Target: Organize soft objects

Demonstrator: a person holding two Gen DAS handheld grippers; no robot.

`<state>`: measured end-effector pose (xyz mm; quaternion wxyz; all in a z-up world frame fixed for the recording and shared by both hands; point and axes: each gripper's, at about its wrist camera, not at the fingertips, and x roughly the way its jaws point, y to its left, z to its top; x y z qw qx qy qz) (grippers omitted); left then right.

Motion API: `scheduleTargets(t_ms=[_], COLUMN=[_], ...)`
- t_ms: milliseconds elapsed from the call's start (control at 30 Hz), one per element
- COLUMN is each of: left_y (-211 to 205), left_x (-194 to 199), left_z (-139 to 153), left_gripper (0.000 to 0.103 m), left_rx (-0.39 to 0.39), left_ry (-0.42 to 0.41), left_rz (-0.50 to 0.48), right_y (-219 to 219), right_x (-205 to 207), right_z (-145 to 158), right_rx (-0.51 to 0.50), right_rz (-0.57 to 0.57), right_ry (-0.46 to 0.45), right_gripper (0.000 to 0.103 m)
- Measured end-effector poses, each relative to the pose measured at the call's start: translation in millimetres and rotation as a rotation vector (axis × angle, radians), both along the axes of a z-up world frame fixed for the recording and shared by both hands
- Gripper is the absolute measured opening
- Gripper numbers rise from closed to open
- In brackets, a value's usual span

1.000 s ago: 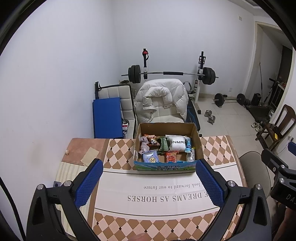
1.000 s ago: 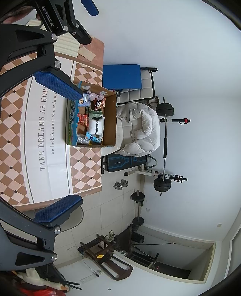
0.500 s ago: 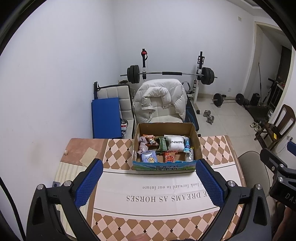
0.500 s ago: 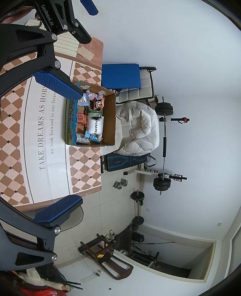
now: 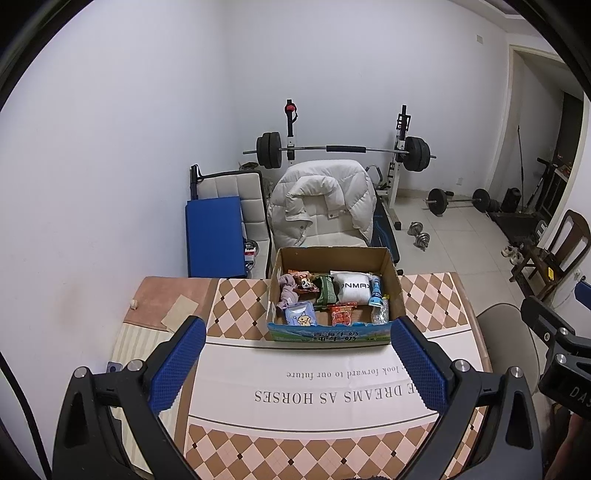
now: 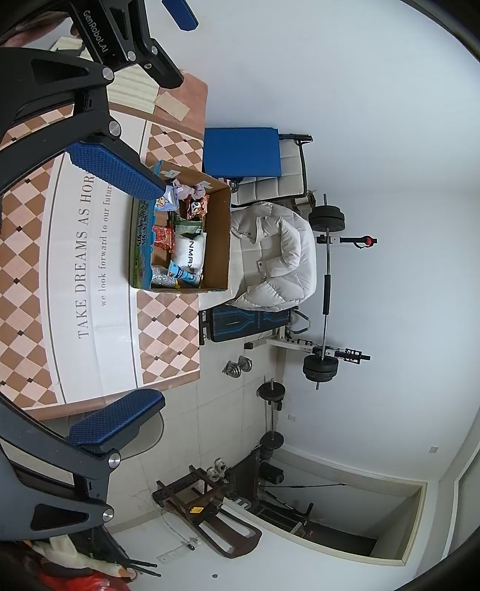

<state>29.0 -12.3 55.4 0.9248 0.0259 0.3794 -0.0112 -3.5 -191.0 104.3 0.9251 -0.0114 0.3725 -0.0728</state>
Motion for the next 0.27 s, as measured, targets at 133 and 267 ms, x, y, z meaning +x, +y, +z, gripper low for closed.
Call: scheduleTargets(t_ms=[133,267], left_y=[2.3,3.4], left_x=[-1.6,-2.1], left_z=[-0.9,-1.7], left_gripper=[0.103,0.103], left_rx=[0.000,0.001], left_ry=[-0.002,-0.002], left_rz=[0.008,0.009], right_y=[0.6,1.1], right_x=[-0.1,-0.5], right_z=[-0.3,-0.2], right_rx=[0.000,-0.001], right_rz=[0.001,0.000], right_ry=[0.001,0.002], right_gripper=[0.103,0.103])
